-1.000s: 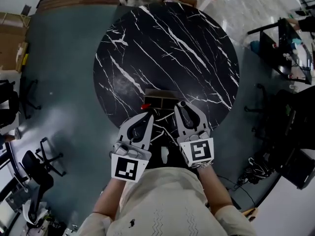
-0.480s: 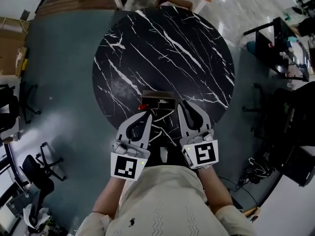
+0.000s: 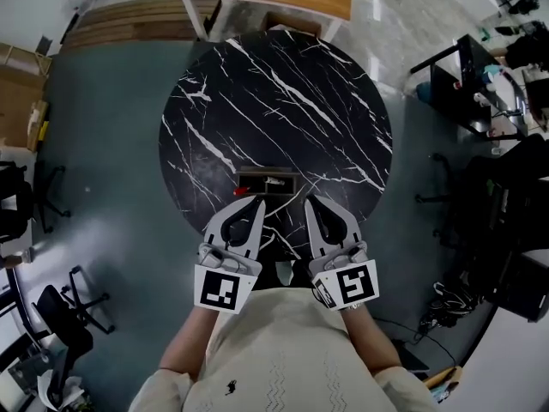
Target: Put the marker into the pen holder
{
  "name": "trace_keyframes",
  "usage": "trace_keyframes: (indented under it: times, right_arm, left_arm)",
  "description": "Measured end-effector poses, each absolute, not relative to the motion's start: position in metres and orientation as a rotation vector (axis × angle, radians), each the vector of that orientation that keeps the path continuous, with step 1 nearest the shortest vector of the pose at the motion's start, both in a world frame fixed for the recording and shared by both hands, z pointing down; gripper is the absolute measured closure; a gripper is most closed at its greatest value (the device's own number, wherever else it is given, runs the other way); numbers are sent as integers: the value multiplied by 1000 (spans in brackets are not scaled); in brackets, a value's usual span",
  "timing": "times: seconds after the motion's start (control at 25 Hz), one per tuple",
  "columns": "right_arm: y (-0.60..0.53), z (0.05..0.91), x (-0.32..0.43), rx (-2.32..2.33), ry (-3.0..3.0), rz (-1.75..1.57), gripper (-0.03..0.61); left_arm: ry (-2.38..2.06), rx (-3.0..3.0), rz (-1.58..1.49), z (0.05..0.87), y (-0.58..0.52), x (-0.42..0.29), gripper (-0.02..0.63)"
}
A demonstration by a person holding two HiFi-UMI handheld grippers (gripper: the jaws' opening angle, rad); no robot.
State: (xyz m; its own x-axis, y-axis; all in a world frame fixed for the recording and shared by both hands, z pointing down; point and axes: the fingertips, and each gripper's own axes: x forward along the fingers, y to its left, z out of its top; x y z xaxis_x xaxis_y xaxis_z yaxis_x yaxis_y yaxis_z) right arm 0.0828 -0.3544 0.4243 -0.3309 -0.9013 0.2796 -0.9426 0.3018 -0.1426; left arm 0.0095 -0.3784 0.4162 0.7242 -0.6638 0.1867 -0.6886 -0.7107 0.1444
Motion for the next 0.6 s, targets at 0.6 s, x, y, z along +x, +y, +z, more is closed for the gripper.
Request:
trace_keyframes:
  times: [0.6]
  right_arm:
    - [-326,417,82,1730,-2389,372,561]
  left_arm:
    - [-995,2727,142,414,-326,29,604]
